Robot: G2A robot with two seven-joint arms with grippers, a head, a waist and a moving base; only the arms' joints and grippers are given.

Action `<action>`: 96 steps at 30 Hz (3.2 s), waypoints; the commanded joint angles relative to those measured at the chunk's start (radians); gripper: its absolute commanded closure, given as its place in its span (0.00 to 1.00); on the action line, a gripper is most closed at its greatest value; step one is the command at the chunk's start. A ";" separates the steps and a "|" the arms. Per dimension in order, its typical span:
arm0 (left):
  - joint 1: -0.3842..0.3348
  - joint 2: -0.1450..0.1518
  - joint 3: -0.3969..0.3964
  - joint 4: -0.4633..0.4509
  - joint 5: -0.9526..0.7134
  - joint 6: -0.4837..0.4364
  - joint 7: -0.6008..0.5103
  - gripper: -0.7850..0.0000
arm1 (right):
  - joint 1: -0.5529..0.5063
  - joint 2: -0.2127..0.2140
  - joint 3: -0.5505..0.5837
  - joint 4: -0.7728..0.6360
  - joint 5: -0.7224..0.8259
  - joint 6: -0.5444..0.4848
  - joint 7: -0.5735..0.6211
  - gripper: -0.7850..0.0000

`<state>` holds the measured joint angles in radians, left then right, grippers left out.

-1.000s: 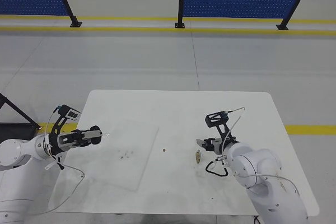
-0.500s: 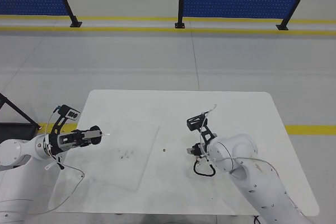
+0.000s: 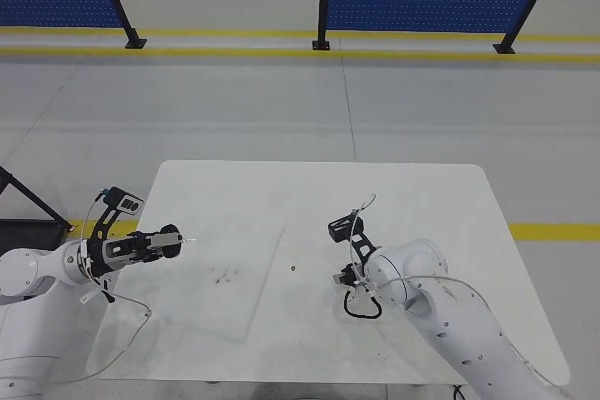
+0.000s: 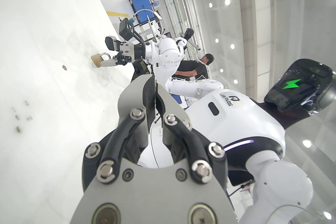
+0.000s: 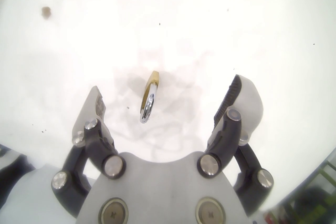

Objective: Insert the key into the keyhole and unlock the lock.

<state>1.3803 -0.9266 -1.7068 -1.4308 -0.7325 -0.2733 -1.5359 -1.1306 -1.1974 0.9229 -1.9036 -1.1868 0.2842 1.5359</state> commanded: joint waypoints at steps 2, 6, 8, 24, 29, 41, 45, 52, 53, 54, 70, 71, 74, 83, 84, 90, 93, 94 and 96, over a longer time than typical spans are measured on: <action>0.000 0.000 0.000 0.000 0.000 0.000 0.000 1.00 | -0.008 0.007 -0.006 -0.010 -0.002 0.000 0.000 0.00; 0.000 0.000 0.000 0.000 0.000 0.000 0.000 1.00 | -0.005 0.019 -0.017 -0.019 0.006 0.000 0.000 0.00; 0.000 0.000 0.000 0.000 0.000 0.000 0.000 1.00 | 0.002 0.024 -0.027 -0.020 0.020 0.000 0.000 0.00; 0.000 0.000 0.000 0.000 0.000 0.000 0.000 1.00 | 0.057 0.062 -0.084 0.025 0.123 0.000 0.000 0.53; 0.000 0.000 0.000 0.000 0.000 0.000 0.000 1.00 | 0.068 0.070 -0.092 0.038 0.147 0.000 0.000 0.58; 0.000 0.000 0.000 0.000 0.000 0.000 0.000 1.00 | 0.103 0.070 -0.110 0.070 0.197 0.000 0.000 0.73; 0.000 0.000 0.000 0.000 0.000 0.000 0.000 1.00 | 0.115 0.068 -0.119 0.079 0.207 0.000 0.000 0.79; 0.000 0.000 0.000 0.000 0.000 0.000 0.000 1.00 | 0.131 0.065 -0.134 0.094 0.217 0.000 0.000 1.00; 0.000 0.000 0.000 0.000 0.000 0.000 0.000 1.00 | 0.133 0.065 -0.134 0.095 0.218 0.000 0.000 1.00; 0.000 0.000 0.000 0.000 0.000 0.000 0.000 1.00 | 0.135 0.066 -0.132 0.094 0.217 0.000 0.000 1.00; 0.000 0.000 0.000 0.000 0.000 0.000 0.000 1.00 | 0.053 0.056 0.153 -0.021 0.702 0.150 -0.184 1.00; 0.000 0.000 0.000 0.000 0.000 0.000 0.000 1.00 | 0.039 0.054 0.173 -0.019 0.767 0.140 -0.218 1.00; 0.000 0.000 0.000 0.000 0.000 0.000 0.000 1.00 | -0.010 0.049 0.224 -0.001 0.934 0.065 -0.329 1.00; 0.000 0.000 0.000 0.000 0.000 0.000 0.000 1.00 | -0.112 0.044 0.291 0.054 1.205 -0.211 -0.516 1.00; 0.000 0.000 0.000 0.000 0.000 0.000 0.000 1.00 | -0.118 0.043 0.292 0.068 1.237 -0.229 -0.521 1.00; 0.000 0.000 0.000 0.000 0.000 0.000 0.000 1.00 | -0.126 0.036 0.283 0.174 1.420 -0.364 -0.519 1.00; 0.000 0.000 0.000 0.000 0.000 0.000 0.000 1.00 | -0.126 0.035 0.281 0.182 1.436 -0.372 -0.515 1.00; 0.000 0.000 0.000 0.000 0.000 0.000 0.000 1.00 | -0.126 0.035 0.281 0.182 1.436 -0.372 -0.515 1.00; 0.000 0.000 0.000 0.000 0.000 0.000 0.000 1.00 | -0.126 0.035 0.281 0.182 1.436 -0.372 -0.515 1.00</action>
<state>1.3803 -0.9266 -1.7068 -1.4308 -0.7325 -0.2733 -1.5359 -1.2563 -1.1624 1.2037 -1.7218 0.2500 -0.0882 1.0207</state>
